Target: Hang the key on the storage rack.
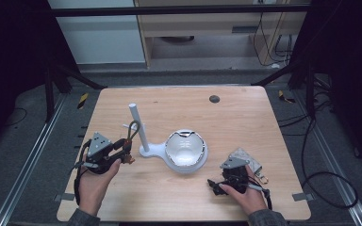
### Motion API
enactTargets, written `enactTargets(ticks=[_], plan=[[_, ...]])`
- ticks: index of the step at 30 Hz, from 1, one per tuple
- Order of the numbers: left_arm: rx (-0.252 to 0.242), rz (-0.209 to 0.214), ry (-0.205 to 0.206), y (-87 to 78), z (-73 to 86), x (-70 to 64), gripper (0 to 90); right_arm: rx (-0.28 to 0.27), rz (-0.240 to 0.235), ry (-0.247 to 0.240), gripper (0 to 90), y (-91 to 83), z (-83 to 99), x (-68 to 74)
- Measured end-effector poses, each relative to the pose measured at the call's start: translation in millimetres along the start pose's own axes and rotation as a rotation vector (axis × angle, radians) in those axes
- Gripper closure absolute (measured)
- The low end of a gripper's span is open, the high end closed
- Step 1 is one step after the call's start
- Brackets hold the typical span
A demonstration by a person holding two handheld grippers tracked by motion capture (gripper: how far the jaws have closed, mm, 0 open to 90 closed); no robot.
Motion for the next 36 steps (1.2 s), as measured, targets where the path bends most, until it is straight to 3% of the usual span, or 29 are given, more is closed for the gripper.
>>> enactTargets(ticks=[28, 36], plan=[[0.042, 0.000, -0.008, 15.9, 0.2, 2.2, 65.0, 0.001, -0.002, -0.001, 0.6, -0.4, 0.3, 0.2], [0.084, -0.026, -0.022, 23.2, 12.1, 7.5, 29.0, 0.001, -0.004, -0.001, 0.6, -0.5, 0.4, 0.3]])
Point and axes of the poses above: each handheld gripper's, and its own axes: y roughly forward along the jaws, z roughly out of its underside, x roughly to its left, the point moved 5 cm from there along y, roughly forward along the jaws, and after that the axes turned 5 degrees about x, right-handed, at the moved point
